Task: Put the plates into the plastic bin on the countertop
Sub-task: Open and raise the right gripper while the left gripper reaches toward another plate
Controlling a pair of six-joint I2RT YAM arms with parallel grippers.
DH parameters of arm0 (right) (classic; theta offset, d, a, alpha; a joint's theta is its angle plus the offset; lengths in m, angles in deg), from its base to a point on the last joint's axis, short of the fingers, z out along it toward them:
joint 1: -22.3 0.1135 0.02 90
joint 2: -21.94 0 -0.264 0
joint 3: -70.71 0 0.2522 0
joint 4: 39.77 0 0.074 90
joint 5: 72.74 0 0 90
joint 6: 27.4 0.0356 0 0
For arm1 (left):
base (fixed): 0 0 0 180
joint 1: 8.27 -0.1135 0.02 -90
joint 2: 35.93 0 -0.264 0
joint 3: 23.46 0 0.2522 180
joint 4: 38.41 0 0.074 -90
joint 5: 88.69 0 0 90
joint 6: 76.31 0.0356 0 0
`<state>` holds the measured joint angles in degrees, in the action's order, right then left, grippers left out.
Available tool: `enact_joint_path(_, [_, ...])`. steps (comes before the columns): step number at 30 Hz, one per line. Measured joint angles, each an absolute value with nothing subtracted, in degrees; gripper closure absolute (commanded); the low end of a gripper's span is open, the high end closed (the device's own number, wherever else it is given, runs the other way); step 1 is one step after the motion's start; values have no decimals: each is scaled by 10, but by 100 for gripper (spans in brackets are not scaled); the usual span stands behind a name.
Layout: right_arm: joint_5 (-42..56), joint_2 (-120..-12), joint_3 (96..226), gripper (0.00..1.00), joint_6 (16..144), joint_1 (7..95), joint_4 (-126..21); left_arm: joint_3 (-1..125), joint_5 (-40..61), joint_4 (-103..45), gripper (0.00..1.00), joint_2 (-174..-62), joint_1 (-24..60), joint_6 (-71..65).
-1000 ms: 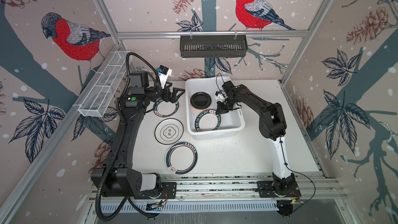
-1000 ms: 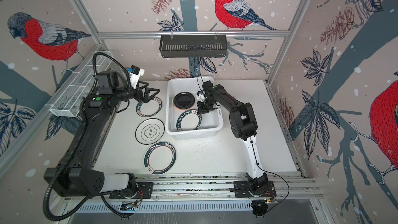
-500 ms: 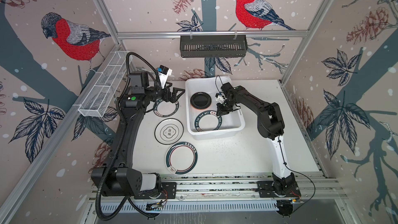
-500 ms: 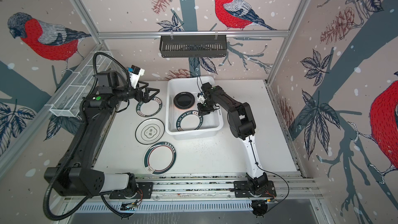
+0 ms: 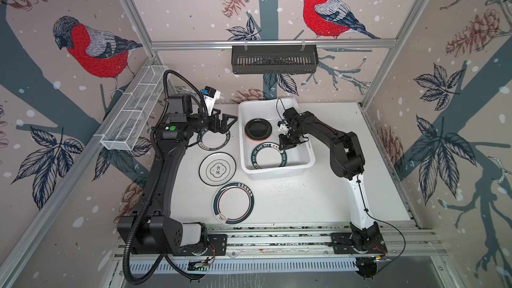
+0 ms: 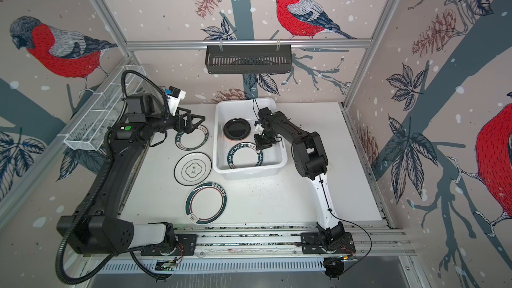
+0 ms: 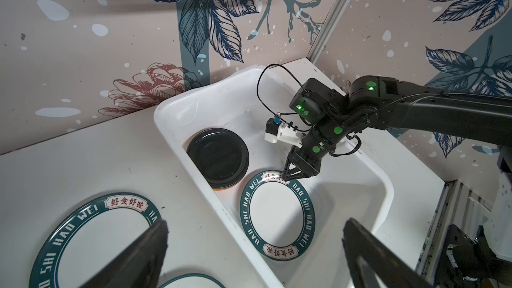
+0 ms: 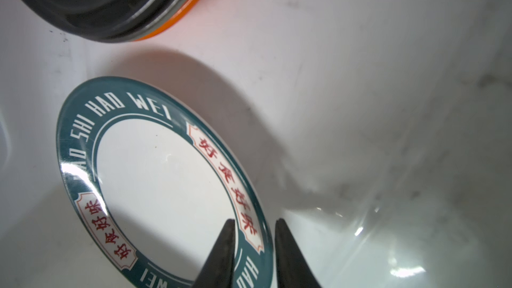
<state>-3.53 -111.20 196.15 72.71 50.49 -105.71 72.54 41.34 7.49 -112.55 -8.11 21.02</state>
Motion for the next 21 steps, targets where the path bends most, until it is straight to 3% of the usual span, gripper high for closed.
enact_joint_path(12, [6, -1044, 1987, 63, 730, 507, -1058, 679, 299, 62, 2, -1111, -81, 153])
enact_joint_path(21, [36, -876, 1919, 63, 766, 503, -1013, 663, 318, 59, 3, -1122, -81, 154])
